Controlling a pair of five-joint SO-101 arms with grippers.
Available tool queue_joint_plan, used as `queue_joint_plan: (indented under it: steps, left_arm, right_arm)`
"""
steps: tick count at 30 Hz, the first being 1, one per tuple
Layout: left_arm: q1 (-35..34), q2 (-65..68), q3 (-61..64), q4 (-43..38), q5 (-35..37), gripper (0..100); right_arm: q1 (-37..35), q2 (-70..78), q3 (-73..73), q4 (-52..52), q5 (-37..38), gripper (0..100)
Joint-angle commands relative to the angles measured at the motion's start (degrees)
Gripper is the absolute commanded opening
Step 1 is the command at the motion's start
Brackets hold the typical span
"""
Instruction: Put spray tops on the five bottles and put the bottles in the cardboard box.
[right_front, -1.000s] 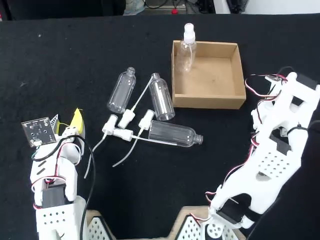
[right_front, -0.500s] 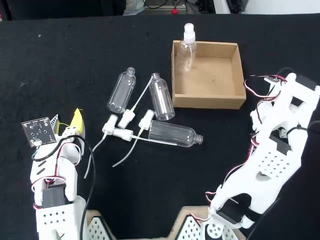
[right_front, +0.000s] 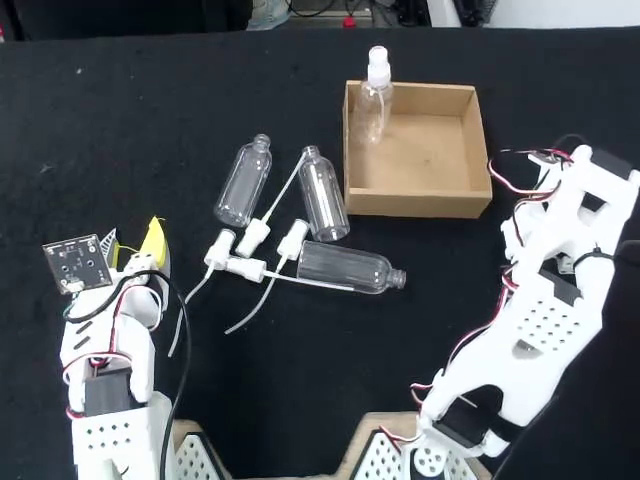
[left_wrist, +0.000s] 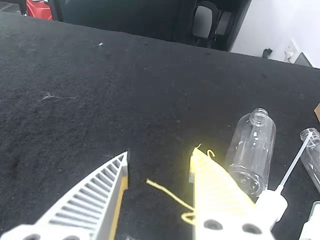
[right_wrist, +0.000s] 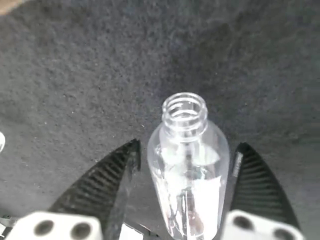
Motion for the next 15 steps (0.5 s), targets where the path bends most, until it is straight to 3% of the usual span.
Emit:
queue_joint_plan:
  steps: [1,11,15]
  left_arm:
    - [0.6,-0.8,1.1,0.2,-0.7,20]
    - [0.6,-0.8,1.1,0.2,-0.7,20]
    - [0.6,-0.8,1.1,0.2,-0.7,20]
  right_arm:
    - [0.4,-0.9,-3.1,1.8,0.8,17.5]
    - [5.5,-0.7,-13.0,1.8,0.5,14.5]
    - [6.9,-0.5,-12.6,1.8,-3.3,14.7]
